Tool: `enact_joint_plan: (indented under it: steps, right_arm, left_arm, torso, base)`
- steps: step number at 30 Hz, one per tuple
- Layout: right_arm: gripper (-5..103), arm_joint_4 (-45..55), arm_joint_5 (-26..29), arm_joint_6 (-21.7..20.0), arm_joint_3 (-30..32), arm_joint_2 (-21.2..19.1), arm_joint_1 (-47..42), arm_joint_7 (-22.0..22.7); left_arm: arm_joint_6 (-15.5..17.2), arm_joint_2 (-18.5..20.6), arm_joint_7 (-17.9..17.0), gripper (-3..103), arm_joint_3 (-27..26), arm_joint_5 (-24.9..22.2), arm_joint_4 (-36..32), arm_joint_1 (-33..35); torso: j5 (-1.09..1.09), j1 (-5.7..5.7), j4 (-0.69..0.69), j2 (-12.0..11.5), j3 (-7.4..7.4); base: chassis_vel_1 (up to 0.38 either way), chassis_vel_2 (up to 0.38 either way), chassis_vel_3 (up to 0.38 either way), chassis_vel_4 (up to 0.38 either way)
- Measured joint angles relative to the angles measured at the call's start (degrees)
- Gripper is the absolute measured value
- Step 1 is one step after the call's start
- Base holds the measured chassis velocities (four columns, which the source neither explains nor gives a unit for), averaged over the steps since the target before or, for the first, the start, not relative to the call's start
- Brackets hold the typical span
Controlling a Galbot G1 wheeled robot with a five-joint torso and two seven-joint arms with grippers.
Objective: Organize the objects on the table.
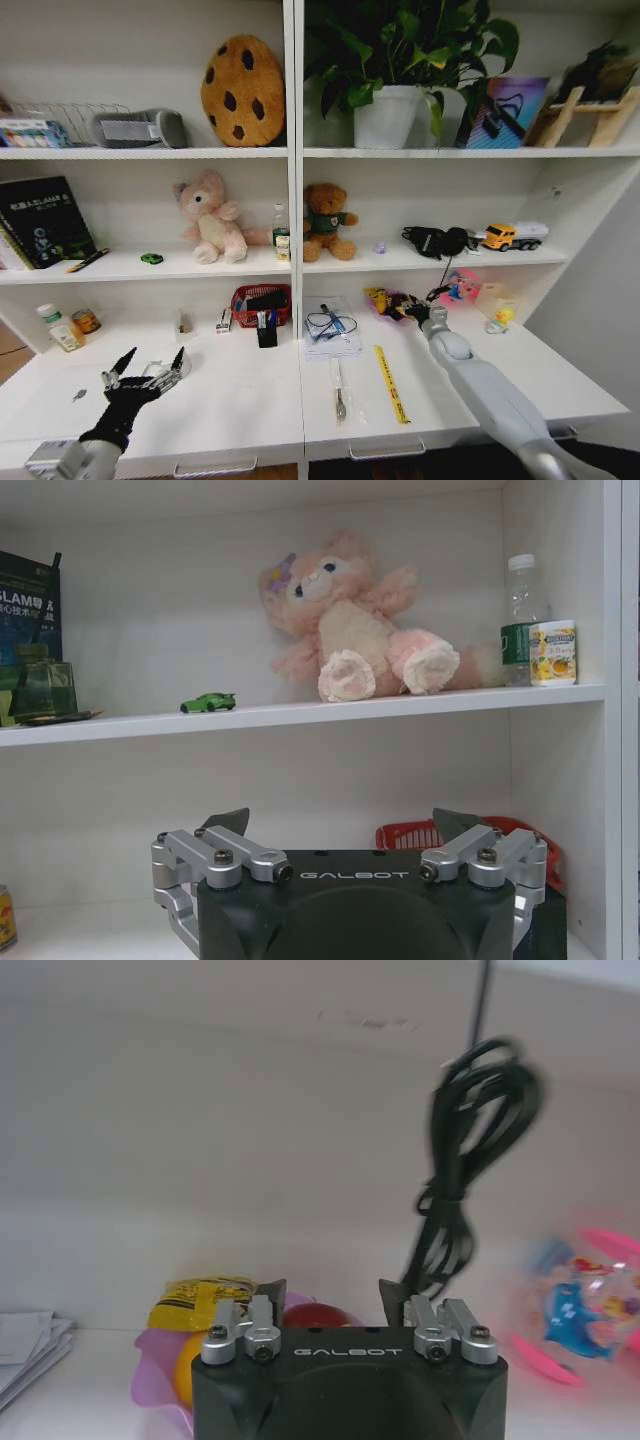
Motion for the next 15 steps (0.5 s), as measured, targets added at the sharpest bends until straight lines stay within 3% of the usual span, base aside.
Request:
enact_joint_plan:
  steps: [2, 3, 5, 6, 8, 9, 10, 13, 15]
  right_arm:
    - [63, 10.1, 0.1, 1.1, 6.4, -1.2, -10.5, 1.4]
    - [63, 10.1, 0.1, 1.1, 6.4, -1.2, -10.5, 1.4]
    - [70, 21.5, -0.2, 3.3, 12.8, -0.4, -23.6, 3.6]
    - [70, 21.5, -0.2, 3.3, 12.8, -0.4, -23.6, 3.6]
    - [75, 30.4, -1.3, 5.0, 19.7, 2.6, -34.7, 5.4]
    - [85, 32.8, -2.0, 5.4, 21.2, 3.9, -37.9, 6.3]
    - [85, 32.8, -2.0, 5.4, 21.2, 3.9, -37.9, 6.3]
    - [99, 39.9, -6.1, 6.5, 25.8, 10.0, -47.1, 7.7]
    - [99, 41.3, -7.3, 7.5, 26.6, 11.8, -49.0, 7.6]
  left_arm:
    - [0.0, 0.0, 0.0, 100, 0.0, 0.0, 0.0, 0.0]
    - [0.0, 0.0, 0.0, 100, 0.0, 0.0, 0.0, 0.0]
    - [0.0, 0.0, 0.0, 100, 0.0, 0.0, 0.0, 0.0]
    - [0.0, 0.0, 0.0, 100, 0.0, 0.0, 0.0, 0.0]
    - [0.0, 0.0, 0.0, 100, 0.0, 0.0, 0.0, 0.0]
    - [0.0, 0.0, 0.0, 100, 0.0, 0.0, 0.0, 0.0]
    - [0.0, 0.0, 0.0, 100, 0.0, 0.0, 0.0, 0.0]
    - [0.0, 0.0, 0.0, 100, 0.0, 0.0, 0.0, 0.0]
    - [0.0, 0.0, 0.0, 100, 0.0, 0.0, 0.0, 0.0]
  torso:
    - [-0.06, 0.0, -0.01, 0.0, -0.01]
    - [-0.06, 0.0, -0.01, 0.0, -0.01]
    - [0.01, -0.01, -0.03, 0.0, -0.01]
    - [0.01, -0.01, -0.03, 0.0, -0.01]
    - [-0.1, -0.02, 0.0, 0.0, -0.02]
    - [-0.06, -0.02, -0.01, 0.0, -0.02]
    - [-0.06, -0.02, -0.01, 0.0, -0.02]
    - [-0.07, -0.02, 0.0, 0.0, -0.02]
    - [-0.06, -0.02, -0.01, 0.0, -0.02]
  base:
    - [0.0, 0.0, 0.0, 0.0]
    - [0.0, 0.0, 0.0, 0.0]
    - [0.0, 0.0, 0.0, 0.0]
    - [0.0, 0.0, 0.0, 0.0]
    - [0.0, 0.0, 0.0, 0.0]
    - [0.0, 0.0, 0.0, 0.0]
    - [0.0, 0.0, 0.0, 0.0]
    - [0.0, 0.0, 0.0, 0.0]
    - [0.0, 0.0, 0.0, 0.0]
